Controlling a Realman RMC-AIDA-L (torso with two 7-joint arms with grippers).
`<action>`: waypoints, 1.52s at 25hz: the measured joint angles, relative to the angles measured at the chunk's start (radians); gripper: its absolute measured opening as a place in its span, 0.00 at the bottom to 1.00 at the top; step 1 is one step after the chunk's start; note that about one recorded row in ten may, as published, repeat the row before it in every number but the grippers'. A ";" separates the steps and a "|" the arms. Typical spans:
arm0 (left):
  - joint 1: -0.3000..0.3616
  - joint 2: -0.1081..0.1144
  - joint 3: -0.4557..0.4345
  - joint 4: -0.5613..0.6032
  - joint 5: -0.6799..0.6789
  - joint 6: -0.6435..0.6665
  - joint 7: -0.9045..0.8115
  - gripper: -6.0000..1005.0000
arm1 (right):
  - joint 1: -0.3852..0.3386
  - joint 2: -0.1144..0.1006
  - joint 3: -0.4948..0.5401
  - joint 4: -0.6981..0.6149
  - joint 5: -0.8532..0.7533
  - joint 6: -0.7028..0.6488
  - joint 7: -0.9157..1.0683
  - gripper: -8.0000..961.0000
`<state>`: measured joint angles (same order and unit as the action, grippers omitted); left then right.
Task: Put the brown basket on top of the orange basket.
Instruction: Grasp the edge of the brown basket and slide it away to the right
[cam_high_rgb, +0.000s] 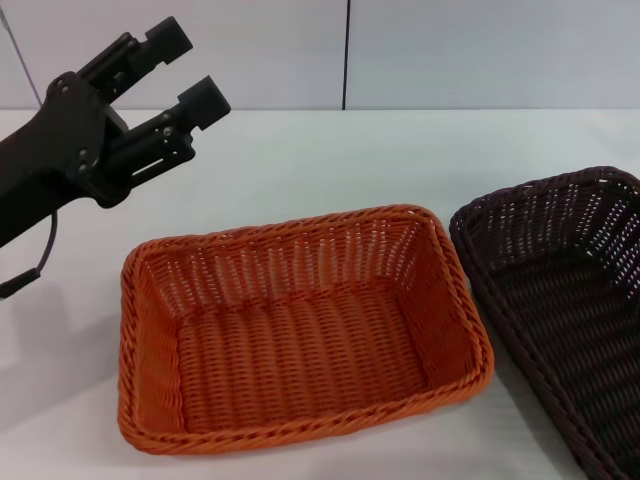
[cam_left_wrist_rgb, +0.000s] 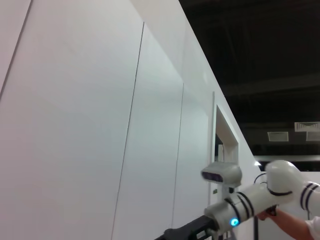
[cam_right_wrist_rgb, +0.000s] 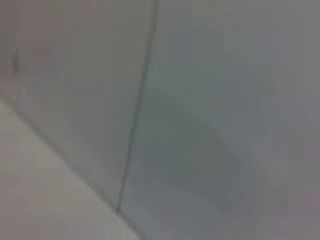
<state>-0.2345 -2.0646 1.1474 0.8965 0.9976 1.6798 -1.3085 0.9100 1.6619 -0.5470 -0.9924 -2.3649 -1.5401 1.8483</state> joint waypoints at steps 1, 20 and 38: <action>0.000 0.000 0.002 0.000 0.000 0.000 0.000 0.84 | 0.003 0.004 -0.033 0.005 -0.001 0.002 -0.006 0.49; -0.022 0.003 0.027 -0.007 0.038 -0.015 -0.004 0.84 | -0.006 0.076 -0.281 0.242 -0.068 0.086 -0.253 0.49; -0.037 0.003 0.071 -0.010 0.037 -0.075 -0.015 0.84 | 0.003 0.139 -0.308 0.332 -0.131 0.199 -0.356 0.49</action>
<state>-0.2714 -2.0613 1.2187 0.8865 1.0342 1.6044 -1.3230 0.9125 1.8011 -0.8547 -0.6608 -2.4961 -1.3409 1.4919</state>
